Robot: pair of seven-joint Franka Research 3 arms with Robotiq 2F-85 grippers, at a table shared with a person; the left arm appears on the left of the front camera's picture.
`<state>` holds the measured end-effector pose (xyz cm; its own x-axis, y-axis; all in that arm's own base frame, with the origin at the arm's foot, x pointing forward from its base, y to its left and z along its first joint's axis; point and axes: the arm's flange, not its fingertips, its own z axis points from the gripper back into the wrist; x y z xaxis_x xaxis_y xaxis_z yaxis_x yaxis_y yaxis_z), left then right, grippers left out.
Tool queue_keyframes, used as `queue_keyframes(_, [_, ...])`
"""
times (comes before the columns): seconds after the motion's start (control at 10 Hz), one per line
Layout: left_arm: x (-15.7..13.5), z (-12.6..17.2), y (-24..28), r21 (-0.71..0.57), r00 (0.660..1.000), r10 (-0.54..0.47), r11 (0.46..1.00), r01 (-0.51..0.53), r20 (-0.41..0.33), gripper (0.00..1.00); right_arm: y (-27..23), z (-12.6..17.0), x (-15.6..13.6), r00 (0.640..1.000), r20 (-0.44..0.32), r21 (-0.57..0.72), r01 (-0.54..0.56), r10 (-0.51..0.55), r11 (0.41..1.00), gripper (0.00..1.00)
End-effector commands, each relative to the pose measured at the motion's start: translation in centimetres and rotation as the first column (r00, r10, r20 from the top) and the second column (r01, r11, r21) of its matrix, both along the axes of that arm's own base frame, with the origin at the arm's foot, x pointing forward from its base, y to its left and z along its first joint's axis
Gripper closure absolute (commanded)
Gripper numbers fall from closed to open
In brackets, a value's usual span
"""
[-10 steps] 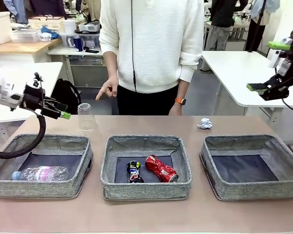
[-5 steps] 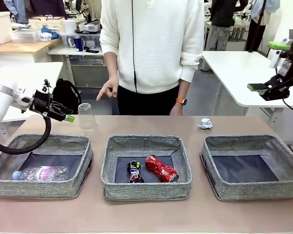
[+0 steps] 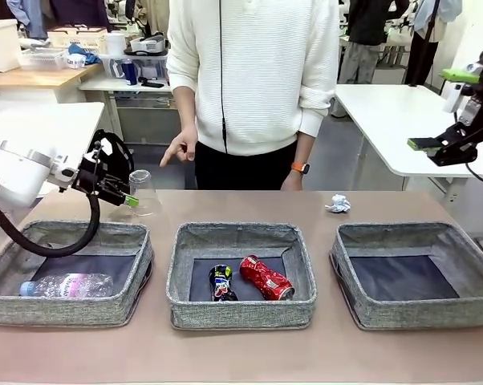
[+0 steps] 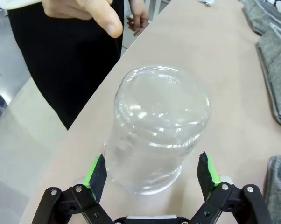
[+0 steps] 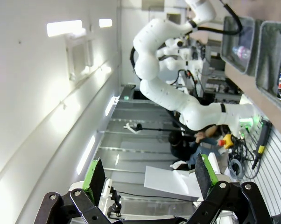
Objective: Sort the waste into the appropriate baskets.
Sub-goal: Pick up the waste item pointed out by the person.
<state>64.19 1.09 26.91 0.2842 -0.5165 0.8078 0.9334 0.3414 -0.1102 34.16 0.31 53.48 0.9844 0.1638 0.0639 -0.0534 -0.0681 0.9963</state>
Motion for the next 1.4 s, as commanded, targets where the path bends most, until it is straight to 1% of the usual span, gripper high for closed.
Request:
queue_keyframes(0.0, [0.4,-0.4,-1.1,-0.024,1.000,-0.012,1.000,0.012,0.012,0.00,-0.1,0.2,-0.2,1.000,0.005,0.003,-0.006,0.006,1.000,0.00])
queue_keyframes(0.2, [0.1,-0.6,-2.3,-0.082,0.999,-0.036,0.996,0.038,0.023,0.00,-0.1,0.2,-0.2,1.000,0.005,0.003,-0.006,0.006,1.000,0.00])
queue_keyframes(0.3, [0.0,-0.8,-2.9,-0.101,0.999,-0.030,0.994,0.034,0.042,0.00,-0.1,0.2,-0.2,1.000,0.005,0.003,-0.006,0.006,1.000,0.00])
queue_keyframes(0.5, [-0.1,-0.9,-3.6,-0.149,0.998,-0.031,0.988,0.039,0.056,0.00,-0.1,0.2,-0.2,1.000,0.005,0.003,-0.006,0.006,1.000,0.00])
queue_keyframes(0.8, [-0.5,-1.1,-4.5,-0.219,0.994,-0.027,0.974,0.050,0.110,0.00,-0.1,0.2,-0.2,1.000,0.005,0.003,-0.006,0.006,1.000,0.00])
queue_keyframes(1.2, [-0.8,-1.6,-4.5,-0.206,0.993,-0.030,0.977,0.053,0.111,0.00,-0.1,0.2,-0.2,1.000,0.005,0.003,-0.006,0.006,1.000,0.00])
queue_keyframes(1.3, [-0.8,-1.6,-4.3,-0.198,0.994,-0.028,0.979,0.048,0.101,0.20,-0.1,0.2,-0.2,1.000,0.005,0.003,-0.006,0.006,1.000,0.00])
